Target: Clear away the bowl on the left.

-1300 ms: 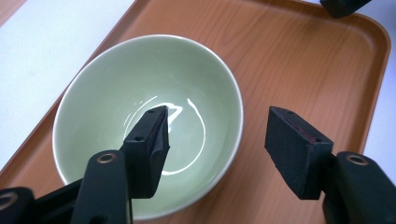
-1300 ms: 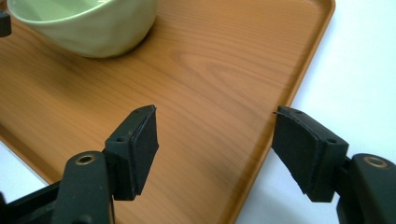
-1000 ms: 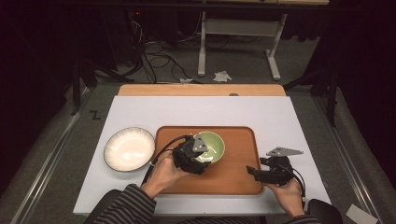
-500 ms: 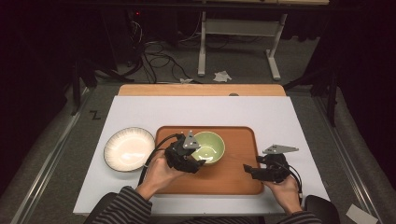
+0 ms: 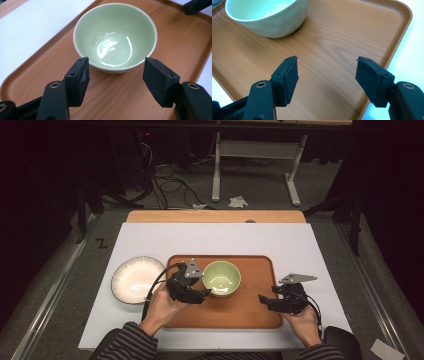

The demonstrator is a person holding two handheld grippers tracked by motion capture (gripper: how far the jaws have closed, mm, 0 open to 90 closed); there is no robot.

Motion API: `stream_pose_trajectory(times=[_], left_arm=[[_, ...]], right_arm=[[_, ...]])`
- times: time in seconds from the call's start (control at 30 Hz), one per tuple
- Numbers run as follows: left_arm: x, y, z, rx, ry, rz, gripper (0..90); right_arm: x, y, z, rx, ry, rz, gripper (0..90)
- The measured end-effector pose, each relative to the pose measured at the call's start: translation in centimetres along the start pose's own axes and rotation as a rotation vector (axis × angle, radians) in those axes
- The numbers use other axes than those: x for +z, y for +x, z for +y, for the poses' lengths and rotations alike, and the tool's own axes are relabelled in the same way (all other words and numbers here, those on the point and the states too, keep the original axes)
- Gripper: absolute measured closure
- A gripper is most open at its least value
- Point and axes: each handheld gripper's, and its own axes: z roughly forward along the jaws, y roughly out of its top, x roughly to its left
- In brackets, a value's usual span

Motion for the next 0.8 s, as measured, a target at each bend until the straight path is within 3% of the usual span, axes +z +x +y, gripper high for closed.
stream_pose_trajectory(times=[0.3, 0.8], left_arm=[[-0.9, 0.8, -1.0, -0.052, -0.007, 0.038, 38.6], [-1.9, 1.5, -2.5, -0.101, -0.005, 0.089, 39.2]], right_arm=[[0.3, 0.0, 0.3, -0.014, 0.0, 0.009, 36.1], [0.6, 0.1, 0.8, -0.017, 0.001, 0.023, 36.3]])
